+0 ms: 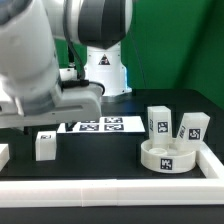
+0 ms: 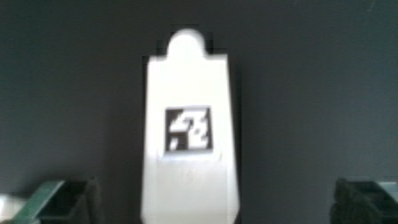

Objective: Assemble stool

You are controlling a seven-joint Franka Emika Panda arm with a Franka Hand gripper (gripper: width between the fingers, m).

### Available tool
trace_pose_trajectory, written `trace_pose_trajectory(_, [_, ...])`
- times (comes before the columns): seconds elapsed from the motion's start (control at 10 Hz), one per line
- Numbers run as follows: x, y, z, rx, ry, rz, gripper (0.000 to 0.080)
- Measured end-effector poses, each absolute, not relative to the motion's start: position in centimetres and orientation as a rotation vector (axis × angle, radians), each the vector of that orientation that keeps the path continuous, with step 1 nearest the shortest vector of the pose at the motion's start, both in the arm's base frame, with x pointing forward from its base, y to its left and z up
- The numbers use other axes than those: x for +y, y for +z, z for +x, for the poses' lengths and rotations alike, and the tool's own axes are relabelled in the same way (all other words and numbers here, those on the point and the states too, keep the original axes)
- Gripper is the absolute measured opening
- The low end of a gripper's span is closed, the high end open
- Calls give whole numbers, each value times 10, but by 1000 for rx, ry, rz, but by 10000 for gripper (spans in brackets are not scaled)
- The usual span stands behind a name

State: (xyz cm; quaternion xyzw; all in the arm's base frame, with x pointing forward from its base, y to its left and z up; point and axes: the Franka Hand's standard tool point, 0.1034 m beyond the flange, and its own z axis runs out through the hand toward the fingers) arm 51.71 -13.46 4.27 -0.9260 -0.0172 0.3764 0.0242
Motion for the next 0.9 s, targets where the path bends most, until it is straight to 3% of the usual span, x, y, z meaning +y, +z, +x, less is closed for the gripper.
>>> trace_pose_trajectory(0.6, [-134,35,515,-46,1207,-2845,649])
trace_pose_trajectory(0.9, [-137,21,507,-38,1223,-2840,649])
